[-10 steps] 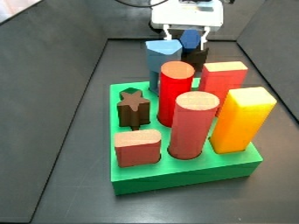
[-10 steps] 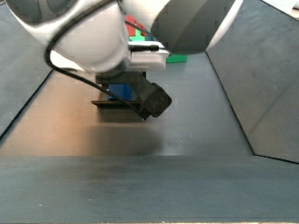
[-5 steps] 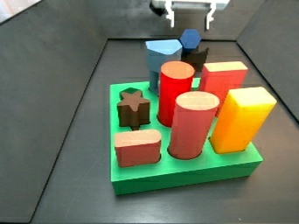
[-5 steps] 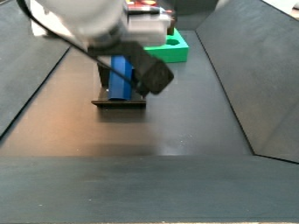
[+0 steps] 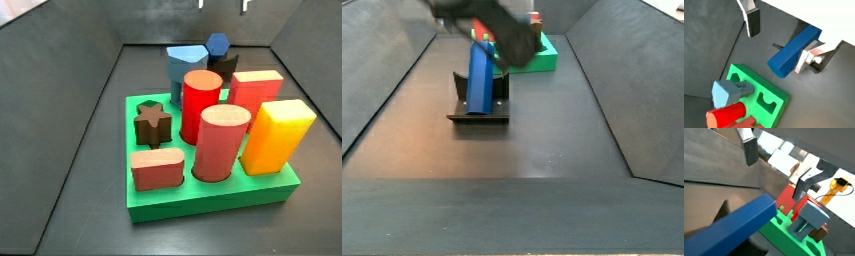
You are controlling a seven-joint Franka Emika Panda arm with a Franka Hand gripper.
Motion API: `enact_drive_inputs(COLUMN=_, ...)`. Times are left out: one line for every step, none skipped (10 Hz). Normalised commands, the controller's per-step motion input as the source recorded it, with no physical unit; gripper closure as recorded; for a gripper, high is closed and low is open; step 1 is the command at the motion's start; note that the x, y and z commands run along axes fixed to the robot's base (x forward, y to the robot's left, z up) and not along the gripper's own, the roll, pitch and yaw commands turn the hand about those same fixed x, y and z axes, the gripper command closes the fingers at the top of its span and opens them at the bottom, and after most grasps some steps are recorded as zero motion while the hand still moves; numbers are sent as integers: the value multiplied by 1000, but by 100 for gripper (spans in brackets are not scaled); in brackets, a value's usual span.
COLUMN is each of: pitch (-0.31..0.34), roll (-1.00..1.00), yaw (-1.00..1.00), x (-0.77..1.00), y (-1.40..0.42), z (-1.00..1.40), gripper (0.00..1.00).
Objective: Pick up the hexagon object. Move up. Place the hexagon object on the fixture. Regrasp the hexagon object. Move to above the board. Insert the hexagon object.
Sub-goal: Regrasp the hexagon object.
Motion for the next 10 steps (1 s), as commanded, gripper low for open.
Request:
enact_drive_inputs(pitch=38, roll=1000, yaw=21, x=-23, y=-1000, z=873, gripper=0)
enact_drive_inputs(pitch=33, roll=1000, yaw=21, x=-51, y=-1000, z=844, gripper=0)
enact_drive_inputs(pitch=26, roll=1000, yaw=20, x=-67, y=-823, z=603, gripper=0)
enact_drive_inputs(pitch=22, roll=1000, yaw=20, x=-55, y=-578, z=294, gripper=0)
enact_drive_inputs(pitch=20, roll=1000, yaw=20, x=-37, y=-392, z=96, gripper=0)
enact_drive_inputs(pitch=18, roll=1000, yaw=20, x=-20, y=-192, z=45, gripper=0)
enact_drive_inputs(pitch=17, roll=1000, yaw=20, x=-29, y=-42, z=58, gripper=0)
enact_drive_inputs(pitch=13, roll=1000, yaw=20, x=-24, y=-34, z=26, gripper=0)
enact_drive_inputs(pitch=9, roll=1000, yaw=21, x=-17, y=-43, z=14, gripper=0)
enact_drive_inputs(pitch=6, roll=1000, yaw=21, x=-22, y=-32, z=23, gripper=0)
